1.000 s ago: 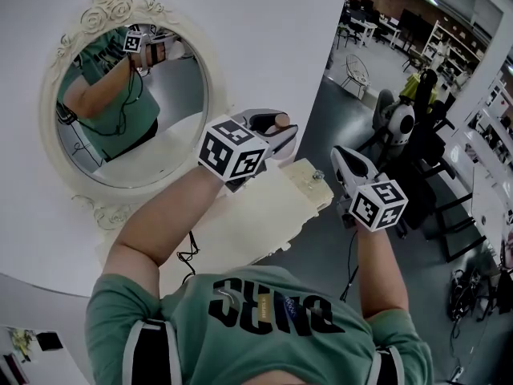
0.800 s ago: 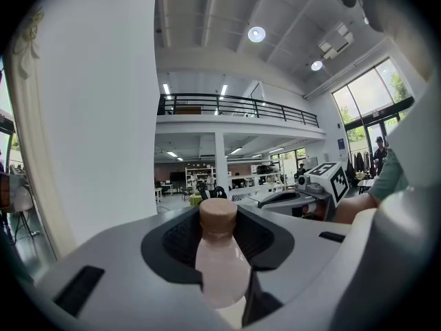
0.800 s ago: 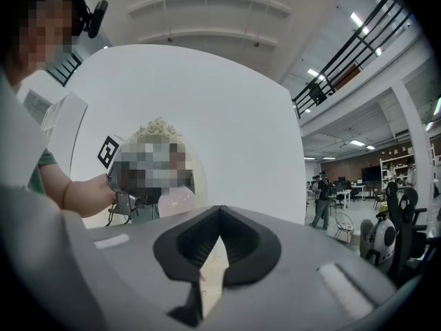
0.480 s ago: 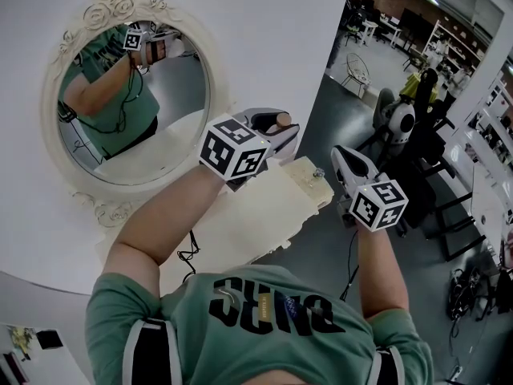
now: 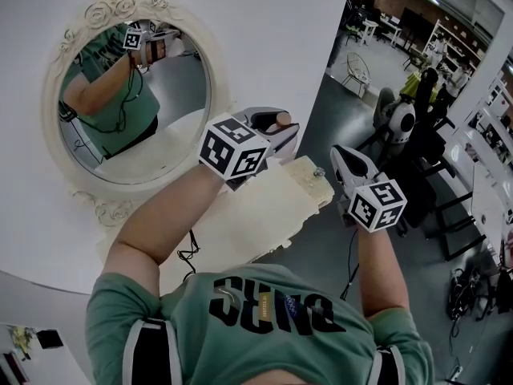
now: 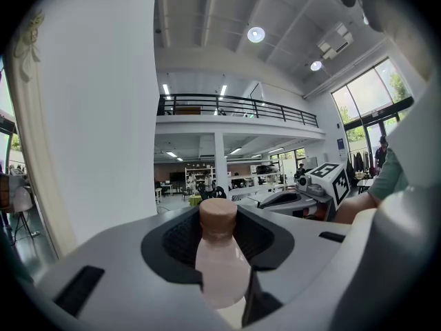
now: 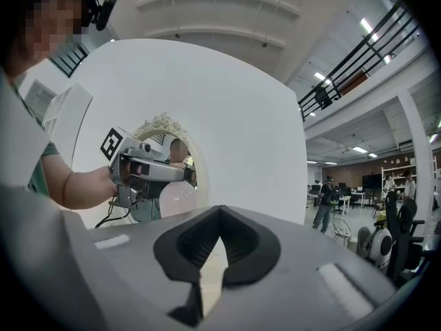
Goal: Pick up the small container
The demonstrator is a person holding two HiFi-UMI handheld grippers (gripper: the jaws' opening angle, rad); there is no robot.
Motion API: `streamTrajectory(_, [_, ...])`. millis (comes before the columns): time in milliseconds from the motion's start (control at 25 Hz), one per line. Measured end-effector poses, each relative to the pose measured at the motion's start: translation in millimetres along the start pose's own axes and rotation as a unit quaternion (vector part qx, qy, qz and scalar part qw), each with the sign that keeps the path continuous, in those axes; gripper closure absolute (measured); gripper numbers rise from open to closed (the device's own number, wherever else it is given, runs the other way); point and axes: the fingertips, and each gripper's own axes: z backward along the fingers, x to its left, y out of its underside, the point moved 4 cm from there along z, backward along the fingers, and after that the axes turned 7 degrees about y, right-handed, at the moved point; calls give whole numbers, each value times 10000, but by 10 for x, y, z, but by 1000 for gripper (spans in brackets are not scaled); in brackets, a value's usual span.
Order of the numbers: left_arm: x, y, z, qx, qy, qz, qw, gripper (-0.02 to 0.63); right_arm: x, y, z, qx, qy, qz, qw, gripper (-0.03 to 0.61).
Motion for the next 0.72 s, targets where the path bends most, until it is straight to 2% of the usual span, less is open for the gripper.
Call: streamTrajectory(720, [-23,-25,7,-21,-2,-10,10000,476,32,-15,10,-1,-61,53,10000,572])
